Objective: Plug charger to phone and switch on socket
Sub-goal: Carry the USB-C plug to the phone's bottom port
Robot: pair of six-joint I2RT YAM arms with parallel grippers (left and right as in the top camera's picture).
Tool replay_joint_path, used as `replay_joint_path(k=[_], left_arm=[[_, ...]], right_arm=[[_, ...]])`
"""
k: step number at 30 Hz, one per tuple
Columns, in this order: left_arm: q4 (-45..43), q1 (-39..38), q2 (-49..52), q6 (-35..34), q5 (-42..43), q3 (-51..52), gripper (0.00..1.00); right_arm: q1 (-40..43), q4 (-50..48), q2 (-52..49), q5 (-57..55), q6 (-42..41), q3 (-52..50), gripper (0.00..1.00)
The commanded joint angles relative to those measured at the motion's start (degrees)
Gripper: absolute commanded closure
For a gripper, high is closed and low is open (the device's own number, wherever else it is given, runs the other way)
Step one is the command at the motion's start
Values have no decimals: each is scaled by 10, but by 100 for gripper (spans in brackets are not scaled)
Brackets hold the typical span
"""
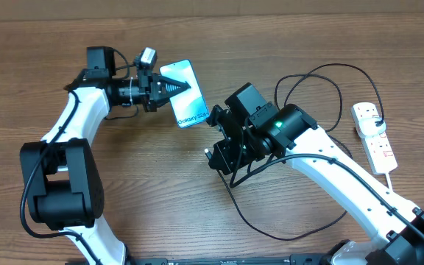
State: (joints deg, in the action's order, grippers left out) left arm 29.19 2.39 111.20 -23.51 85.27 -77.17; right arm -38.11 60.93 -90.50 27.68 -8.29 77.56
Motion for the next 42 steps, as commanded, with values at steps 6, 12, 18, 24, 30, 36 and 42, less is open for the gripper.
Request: replay_joint_path(k=[6, 12, 18, 24, 30, 36, 42], left_arm=[[-1, -30, 0, 26, -12, -5, 96], [-1, -32, 0, 43, 4, -5, 96], [-1, -32, 0, 54, 33, -5, 96], [-1, -32, 0, 53, 54, -5, 96], [2, -32, 0, 51, 54, -5, 96], [2, -32, 0, 51, 54, -5, 96], [1, -28, 0, 51, 53, -5, 96]], right_arm=[[-1, -58, 3, -45, -22, 0, 96], [-1, -76, 3, -48, -22, 0, 96], [-1, -94, 3, -52, -27, 0, 96], [-1, -95, 3, -58, -40, 0, 96], [-1, -98, 3, -58, -40, 0, 96], [-1, -106, 3, -58, -40, 0, 96], [-1, -105, 3, -58, -55, 0, 96]])
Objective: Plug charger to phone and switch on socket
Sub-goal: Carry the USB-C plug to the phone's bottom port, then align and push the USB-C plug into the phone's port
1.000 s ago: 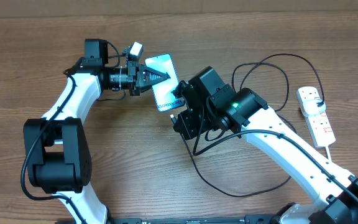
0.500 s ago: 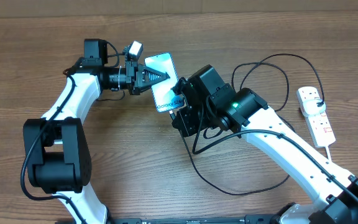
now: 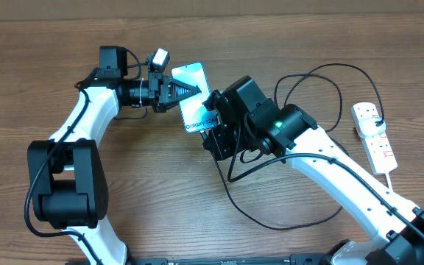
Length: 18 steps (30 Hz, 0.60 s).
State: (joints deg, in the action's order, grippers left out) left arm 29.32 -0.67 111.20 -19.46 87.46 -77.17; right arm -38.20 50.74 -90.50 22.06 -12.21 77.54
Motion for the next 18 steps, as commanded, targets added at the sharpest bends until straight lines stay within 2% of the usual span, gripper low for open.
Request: replay_joint_path(k=[1, 18], left_arm=[[0, 4, 0, 11, 31, -5, 96], [0, 33, 0, 10, 31, -5, 96]], right_arm=[[0, -3, 3, -2, -23, 0, 96], [0, -25, 3, -2, -31, 0, 96]])
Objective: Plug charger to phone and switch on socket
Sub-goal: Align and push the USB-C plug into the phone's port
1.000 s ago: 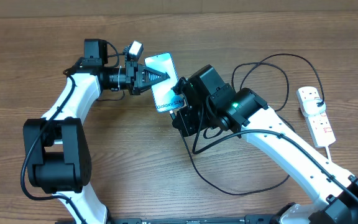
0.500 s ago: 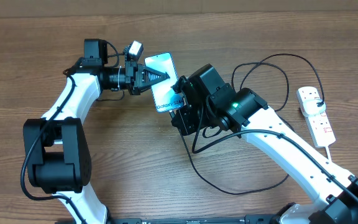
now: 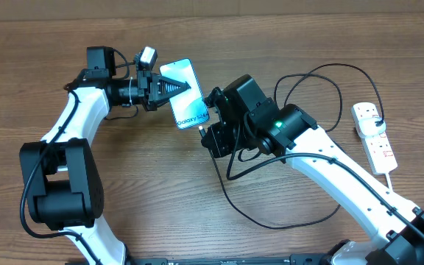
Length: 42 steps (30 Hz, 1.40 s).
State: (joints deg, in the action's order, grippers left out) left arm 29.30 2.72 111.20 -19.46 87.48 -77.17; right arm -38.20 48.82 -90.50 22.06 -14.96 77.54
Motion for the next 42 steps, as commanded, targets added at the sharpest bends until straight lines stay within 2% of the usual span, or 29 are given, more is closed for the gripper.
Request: replay_joint_path(k=[1, 20, 42], left_arm=[[1, -1, 0, 10, 31, -5, 96], [5, -1, 0, 9, 31, -5, 96], [4, -1, 0, -31, 5, -5, 96]], right_arm=[[0, -7, 3, -2, -3, 0, 96], [0, -12, 3, 11, -18, 0, 96], [0, -21, 3, 22, -18, 0, 96]])
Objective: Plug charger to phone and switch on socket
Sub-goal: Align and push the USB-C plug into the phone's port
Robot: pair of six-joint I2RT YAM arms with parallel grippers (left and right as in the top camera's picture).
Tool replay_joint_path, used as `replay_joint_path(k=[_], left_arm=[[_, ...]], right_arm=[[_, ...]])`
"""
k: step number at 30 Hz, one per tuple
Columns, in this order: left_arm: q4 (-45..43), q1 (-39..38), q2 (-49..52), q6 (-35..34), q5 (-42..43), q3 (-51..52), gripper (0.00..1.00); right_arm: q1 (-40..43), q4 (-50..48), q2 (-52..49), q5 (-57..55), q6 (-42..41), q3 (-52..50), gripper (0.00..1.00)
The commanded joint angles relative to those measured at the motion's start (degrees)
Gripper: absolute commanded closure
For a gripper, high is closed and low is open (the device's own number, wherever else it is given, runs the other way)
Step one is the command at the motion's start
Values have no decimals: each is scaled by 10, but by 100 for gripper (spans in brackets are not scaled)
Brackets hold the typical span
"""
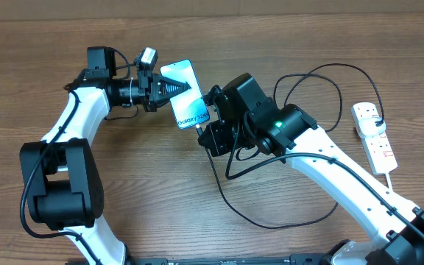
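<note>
The phone [185,96], with a pale blue screen reading Galaxy, lies tilted at the upper middle of the table. My left gripper [175,87] is shut on its left edge, its dark fingers lying over the screen. My right gripper [205,133] sits at the phone's lower end, shut on the charger plug [199,127]. A bit of white shows against the phone's bottom edge. The joint itself is hidden under the wrist. The black charger cable [271,223] runs from the gripper in loops to the white socket strip [375,138] at the far right.
The cable loops cover the table under and behind the right arm, with one loop near the front edge. The socket strip lies lengthwise near the right edge, with a plug in its far end. Brown wooden table [160,191] all around.
The right gripper has edged slightly left and closer to the phone's lower end. The cable loop below it has shifted a little. The left gripper and the phone stay put.
At first my right gripper held the plug below the phone, apart from it, while the left gripper held the phone. Then the phone was further right with the right gripper against its lower end. Later both were back left, and the plug now stays at the phone's bottom edge.
</note>
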State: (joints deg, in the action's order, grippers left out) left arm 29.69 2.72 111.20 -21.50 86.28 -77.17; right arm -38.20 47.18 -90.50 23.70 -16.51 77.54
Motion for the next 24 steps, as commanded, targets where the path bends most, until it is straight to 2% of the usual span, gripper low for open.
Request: replay_joint_path(k=[1, 24], left_arm=[[0, -1, 0, -13, 16, -5, 95], [0, -1, 0, -32, 2, -5, 96]], right_arm=[[0, -4, 3, 6, -3, 0, 96], [-1, -14, -2, 8, -17, -3, 96]])
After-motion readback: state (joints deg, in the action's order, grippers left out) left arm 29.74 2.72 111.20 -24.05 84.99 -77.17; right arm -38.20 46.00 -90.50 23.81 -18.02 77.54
